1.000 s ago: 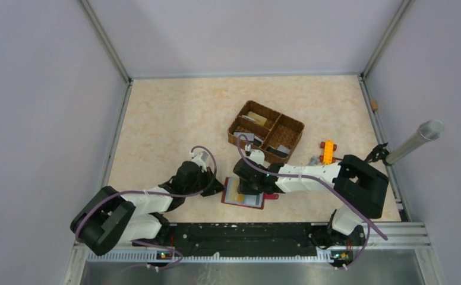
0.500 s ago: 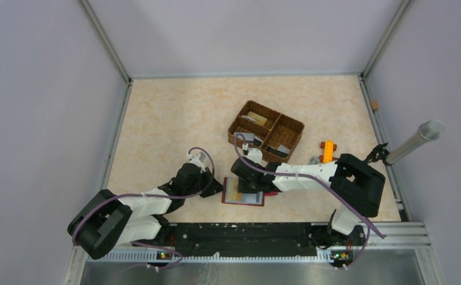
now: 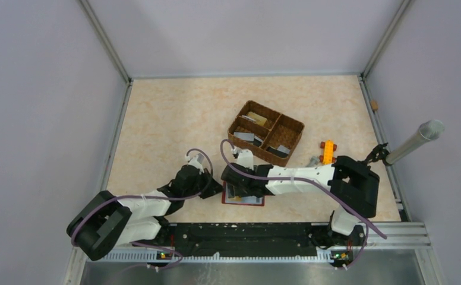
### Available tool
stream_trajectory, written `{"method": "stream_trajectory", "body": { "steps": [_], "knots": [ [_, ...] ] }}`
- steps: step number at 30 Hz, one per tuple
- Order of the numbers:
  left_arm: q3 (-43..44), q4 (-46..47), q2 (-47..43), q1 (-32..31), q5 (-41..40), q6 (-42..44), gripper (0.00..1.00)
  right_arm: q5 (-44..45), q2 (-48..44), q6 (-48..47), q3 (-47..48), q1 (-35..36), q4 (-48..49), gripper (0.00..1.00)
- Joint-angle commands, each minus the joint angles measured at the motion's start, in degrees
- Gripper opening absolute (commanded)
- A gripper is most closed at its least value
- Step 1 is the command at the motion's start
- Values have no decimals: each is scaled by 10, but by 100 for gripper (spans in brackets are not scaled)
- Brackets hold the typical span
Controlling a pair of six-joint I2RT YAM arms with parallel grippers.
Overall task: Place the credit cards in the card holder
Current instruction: Insert the credit card into the card holder, then turn over the card slot in the card holder.
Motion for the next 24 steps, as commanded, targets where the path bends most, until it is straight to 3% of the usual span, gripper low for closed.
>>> {"method": "stream_trajectory", "body": {
  "steps": [1,24],
  "knots": [
    [-18,-17,-12,-3,-13,0,0,41,34,-14,56,21,-40,67],
    [-21,-17,-25,-4,-11,-3,0,29,86,-18,90,41,-29,72]
  ]
}}
